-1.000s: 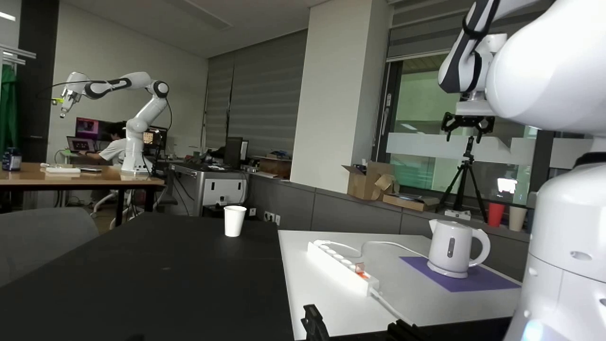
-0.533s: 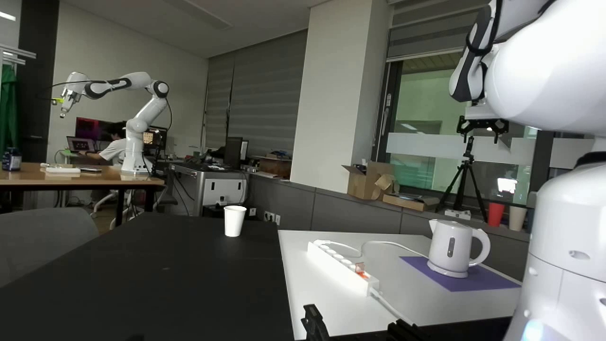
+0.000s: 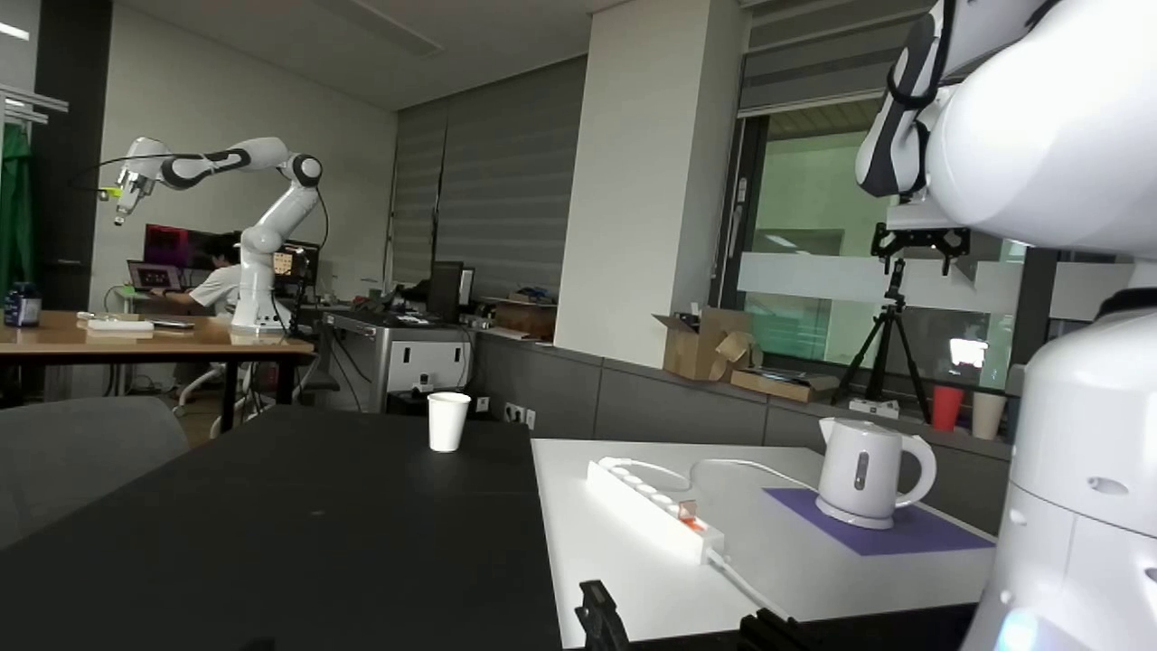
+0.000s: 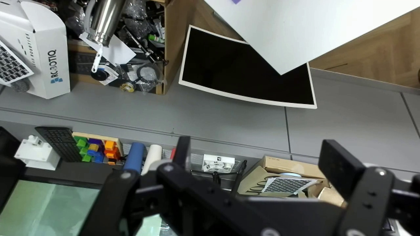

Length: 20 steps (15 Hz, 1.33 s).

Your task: Press the switch on the kettle

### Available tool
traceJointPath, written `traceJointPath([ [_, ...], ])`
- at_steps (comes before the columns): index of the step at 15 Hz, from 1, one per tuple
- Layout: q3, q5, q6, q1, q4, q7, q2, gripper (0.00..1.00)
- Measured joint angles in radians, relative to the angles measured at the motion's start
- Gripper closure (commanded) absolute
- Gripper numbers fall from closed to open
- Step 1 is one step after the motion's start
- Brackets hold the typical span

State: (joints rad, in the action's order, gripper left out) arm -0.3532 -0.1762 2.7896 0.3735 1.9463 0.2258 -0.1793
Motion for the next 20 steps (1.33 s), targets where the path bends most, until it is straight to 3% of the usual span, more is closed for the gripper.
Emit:
traceJointPath([
  [14,-0.001,0.000,0.000,-0.001,0.000,-0.002,-0.001,0.00],
  [15,-0.003,0.004,0.000,-0.001,-0.001,-0.006,-0.006,0.05],
  [16,-0.005,0.014,0.000,-0.001,-0.008,-0.009,-0.015,0.27],
  [18,-0.007,0.063,-0.015,0.003,-0.032,-0.028,-0.048,0.30],
  [20,-0.008,0.120,-0.065,0.012,-0.068,-0.058,-0.089,0.44],
])
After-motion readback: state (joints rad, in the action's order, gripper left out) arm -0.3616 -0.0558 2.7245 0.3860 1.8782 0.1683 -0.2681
